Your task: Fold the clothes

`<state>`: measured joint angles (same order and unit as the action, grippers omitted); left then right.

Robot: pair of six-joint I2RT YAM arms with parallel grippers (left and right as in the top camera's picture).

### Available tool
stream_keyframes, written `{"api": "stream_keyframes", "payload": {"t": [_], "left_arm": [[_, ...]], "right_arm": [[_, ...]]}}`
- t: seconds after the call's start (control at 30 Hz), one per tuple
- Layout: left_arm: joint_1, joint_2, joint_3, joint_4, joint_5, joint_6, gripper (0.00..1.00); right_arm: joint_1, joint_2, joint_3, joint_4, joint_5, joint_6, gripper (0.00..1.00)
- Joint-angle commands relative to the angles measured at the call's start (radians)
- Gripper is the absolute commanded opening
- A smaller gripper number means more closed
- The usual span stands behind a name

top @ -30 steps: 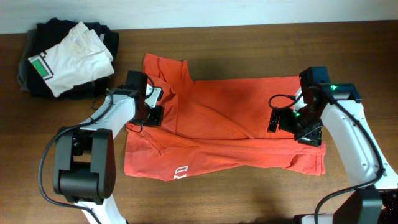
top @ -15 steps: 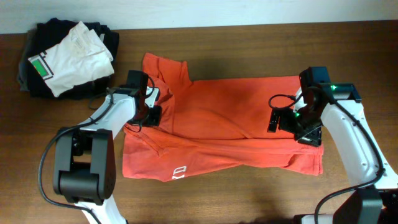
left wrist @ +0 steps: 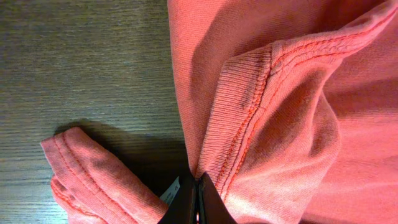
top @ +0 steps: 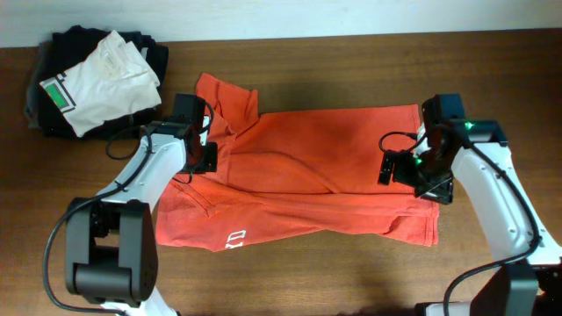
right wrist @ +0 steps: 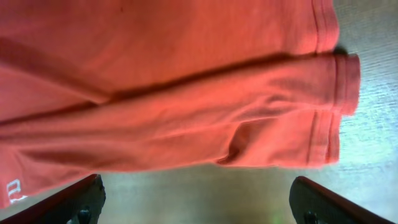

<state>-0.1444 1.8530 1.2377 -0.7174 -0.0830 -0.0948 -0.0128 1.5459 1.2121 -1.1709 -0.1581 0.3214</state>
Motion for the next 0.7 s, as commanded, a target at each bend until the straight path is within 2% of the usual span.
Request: {"api": "stream_keyframes", "payload": {"t": [0.0, 0.07, 0.1, 0.13, 0.17, 0.2, 0.23, 0.53, 0.57, 0.6, 0.63, 0.67], "left_arm": [[0.003, -0.023, 0.014, -0.002, -0.023, -0.01, 0.02], [0.003, -0.023, 0.014, -0.002, -0.023, -0.01, 0.03], [0.003, -0.023, 0.014, -0.002, -0.023, -0.01, 0.04], [0.003, -0.023, 0.014, -0.002, -0.023, -0.01, 0.04], [0.003, -0.023, 0.014, -0.002, -0.023, -0.01, 0.05], [0.003, -0.023, 0.014, -0.002, -0.023, -0.01, 0.05], [0.003, -0.023, 0.014, -0.002, -0.022, -0.01, 0.05], [0.003, -0.023, 0.014, -0.002, -0.018, -0.011, 0.05], [0.003, -0.023, 0.014, -0.002, -0.009, -0.01, 0.17], [0.003, -0.023, 0.013, -0.002, 0.001, -0.01, 0.38], [0.003, -0.023, 0.011, 0.0, 0.011, -0.009, 0.5], [0.003, -0.02, 0.008, 0.002, 0.011, -0.006, 0.54]], "right_arm": [[0.008, 0.006, -0.105, 0.121, 0.013, 0.001, 0.94], [0.008, 0.011, -0.168, 0.235, 0.012, 0.002, 0.7], [0.008, 0.017, -0.184, 0.269, 0.012, 0.011, 0.53], [0.008, 0.026, -0.194, 0.298, 0.012, 0.026, 0.41], [0.008, 0.037, -0.197, 0.319, 0.012, 0.034, 0.21], [0.008, 0.054, -0.197, 0.344, 0.012, 0.035, 0.09], [0.008, 0.067, -0.197, 0.362, 0.013, 0.035, 0.04], [0.008, 0.265, -0.197, 0.521, 0.012, 0.037, 0.04], [0.008, 0.275, -0.197, 0.522, 0.012, 0.042, 0.04], [0.007, 0.281, -0.197, 0.522, 0.013, 0.047, 0.04], [0.006, 0.286, -0.197, 0.522, 0.013, 0.047, 0.04], [0.006, 0.286, -0.197, 0.522, 0.012, 0.048, 0.04]]}}
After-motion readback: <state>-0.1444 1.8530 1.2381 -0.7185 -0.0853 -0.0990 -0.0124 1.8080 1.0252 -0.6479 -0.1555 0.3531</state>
